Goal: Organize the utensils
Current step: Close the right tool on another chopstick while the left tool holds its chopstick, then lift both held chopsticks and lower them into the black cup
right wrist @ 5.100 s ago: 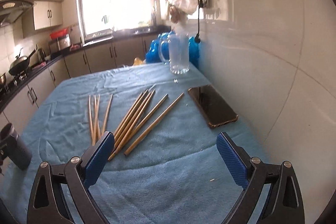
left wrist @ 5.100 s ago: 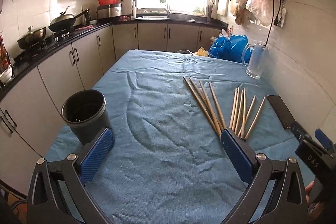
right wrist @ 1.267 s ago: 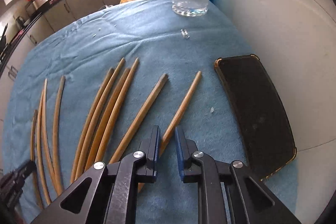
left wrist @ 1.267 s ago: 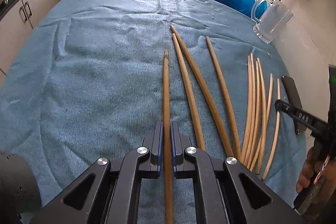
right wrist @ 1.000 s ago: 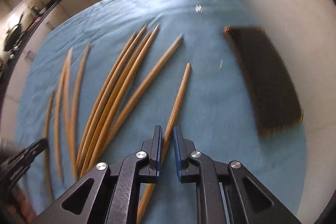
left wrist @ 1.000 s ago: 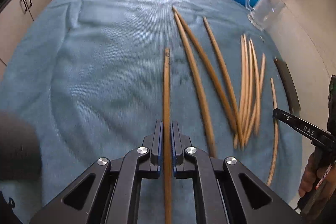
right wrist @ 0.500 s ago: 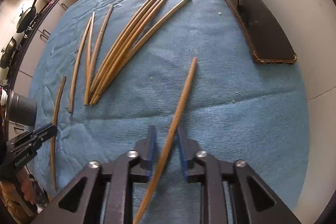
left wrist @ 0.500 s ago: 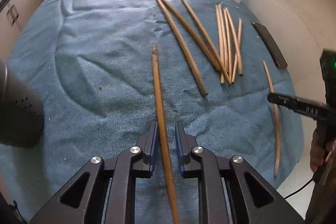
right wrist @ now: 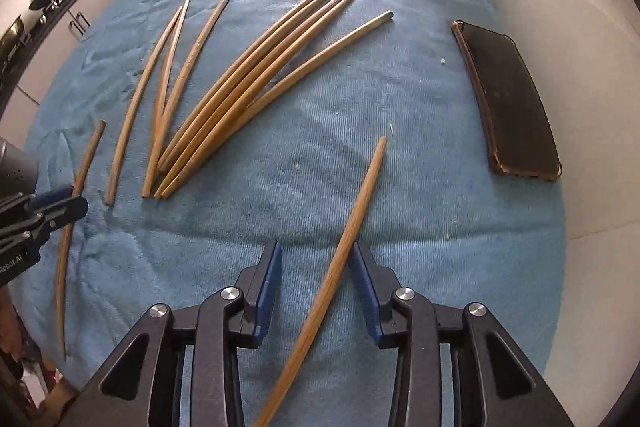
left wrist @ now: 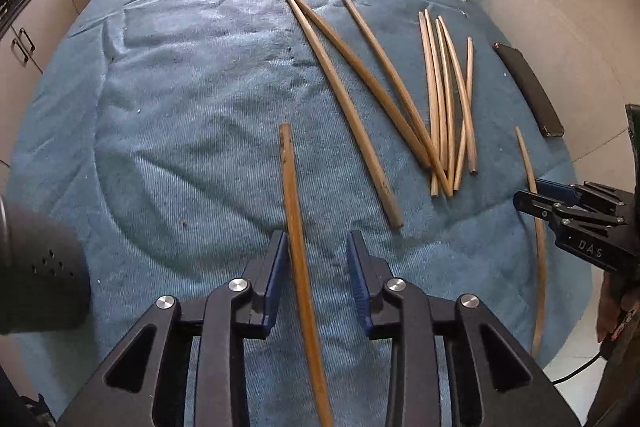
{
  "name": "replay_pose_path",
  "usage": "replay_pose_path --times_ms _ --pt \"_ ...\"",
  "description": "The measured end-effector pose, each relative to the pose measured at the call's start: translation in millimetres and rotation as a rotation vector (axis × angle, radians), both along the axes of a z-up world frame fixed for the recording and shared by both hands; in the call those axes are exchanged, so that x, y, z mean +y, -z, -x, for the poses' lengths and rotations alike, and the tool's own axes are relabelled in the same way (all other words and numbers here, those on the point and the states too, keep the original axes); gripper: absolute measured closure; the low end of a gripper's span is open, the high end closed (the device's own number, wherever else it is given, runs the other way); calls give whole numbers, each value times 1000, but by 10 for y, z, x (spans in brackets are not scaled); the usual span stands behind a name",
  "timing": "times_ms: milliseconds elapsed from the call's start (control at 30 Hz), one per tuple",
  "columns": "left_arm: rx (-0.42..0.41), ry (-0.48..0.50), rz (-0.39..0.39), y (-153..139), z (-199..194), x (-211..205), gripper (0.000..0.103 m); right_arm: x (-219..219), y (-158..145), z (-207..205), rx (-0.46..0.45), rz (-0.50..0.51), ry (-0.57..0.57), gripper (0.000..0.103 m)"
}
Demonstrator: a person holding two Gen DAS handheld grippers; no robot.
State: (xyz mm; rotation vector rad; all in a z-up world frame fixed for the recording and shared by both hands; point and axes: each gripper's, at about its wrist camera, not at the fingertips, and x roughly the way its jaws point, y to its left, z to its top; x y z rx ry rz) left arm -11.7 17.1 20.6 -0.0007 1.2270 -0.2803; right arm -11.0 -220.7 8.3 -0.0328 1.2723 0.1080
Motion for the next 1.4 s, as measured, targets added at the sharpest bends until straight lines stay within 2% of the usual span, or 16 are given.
replay_pose_path --times_ms 267,500,533,567,600,633,667,800,867,1000,1200,1400 --pt "42 32 -20 4 -101 -30 74 -111 -10 -119 80 -66 17 65" --pt "47 84 -110 22 -169 -194 74 51 24 -242 118 34 6 65" --pt "41 96 -128 27 -167 -225 74 91 24 -248 118 42 4 67" --pt "29 109 -154 32 -152 -264 74 113 17 -270 117 40 2 75" --pt "17 114 -171 31 -137 -283 79 141 4 -286 113 41 0 79" --pt "0 119 -174 29 -117 -294 94 187 -7 -276 108 48 0 88" --pt "-11 121 -162 30 -93 -297 96 238 -8 -254 98 54 -4 93" --pt "-31 77 -109 9 9 -212 96 367 -41 -172 36 67 -11 96" --pt "-50 67 -77 -47 118 -160 96 363 -64 -108 9 26 -4 96" --pt "-128 60 39 -332 443 5 96 344 -250 116 -85 -52 3 96" --pt "-269 36 198 -816 847 283 96 414 -766 500 -274 -168 -25 96" --pt "-414 -44 298 -1330 1109 735 96 739 -1275 606 -416 -292 -68 96"
